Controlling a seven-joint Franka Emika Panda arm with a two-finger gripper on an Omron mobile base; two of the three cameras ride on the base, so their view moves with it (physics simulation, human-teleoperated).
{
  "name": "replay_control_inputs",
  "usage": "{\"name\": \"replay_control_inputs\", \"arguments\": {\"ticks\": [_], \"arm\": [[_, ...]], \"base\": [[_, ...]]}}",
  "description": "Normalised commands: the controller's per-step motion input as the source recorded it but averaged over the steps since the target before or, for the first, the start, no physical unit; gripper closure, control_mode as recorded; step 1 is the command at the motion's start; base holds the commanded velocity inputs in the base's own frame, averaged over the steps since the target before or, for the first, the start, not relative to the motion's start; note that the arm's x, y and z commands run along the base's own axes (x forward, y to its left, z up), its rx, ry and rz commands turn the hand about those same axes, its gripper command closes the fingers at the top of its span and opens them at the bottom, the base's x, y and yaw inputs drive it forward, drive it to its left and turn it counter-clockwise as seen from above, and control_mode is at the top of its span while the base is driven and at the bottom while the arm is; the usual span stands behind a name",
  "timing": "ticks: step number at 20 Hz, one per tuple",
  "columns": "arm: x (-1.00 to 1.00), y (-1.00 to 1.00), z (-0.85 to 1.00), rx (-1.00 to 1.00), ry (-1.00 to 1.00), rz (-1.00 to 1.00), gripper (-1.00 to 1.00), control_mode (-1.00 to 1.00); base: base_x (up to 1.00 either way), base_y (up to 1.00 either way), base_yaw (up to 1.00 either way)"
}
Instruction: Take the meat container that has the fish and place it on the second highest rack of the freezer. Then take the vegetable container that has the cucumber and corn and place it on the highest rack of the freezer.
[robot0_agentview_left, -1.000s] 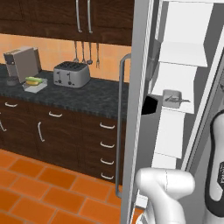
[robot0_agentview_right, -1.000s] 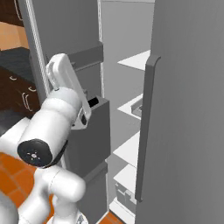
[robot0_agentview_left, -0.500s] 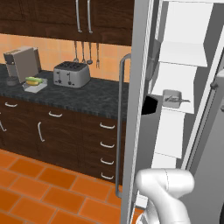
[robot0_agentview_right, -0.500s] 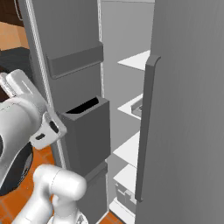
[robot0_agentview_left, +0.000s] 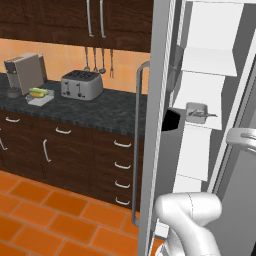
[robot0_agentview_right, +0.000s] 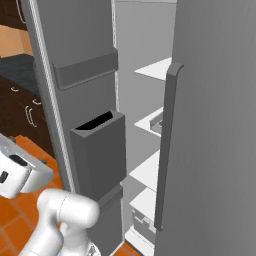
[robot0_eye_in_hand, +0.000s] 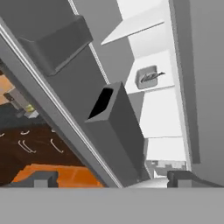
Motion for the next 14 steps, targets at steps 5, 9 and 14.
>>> {"name": "replay_control_inputs", "arguments": {"ticks": [5, 9, 14], "arm": [[-0.01, 0.11, 0.06, -0.08, 0.41, 0.09, -1.0, -1.0], [0.0, 0.13, -0.41, -0.18, 0.19, 0.14, -1.0, -1.0], [0.04, 0.05, -0.5, -0.07, -0.01, 0.04, -1.0, -1.0]], "base": [[0.0, 0.0, 0.0], [0.0, 0.0, 0.0], [0.0, 0.0, 0.0]]}}
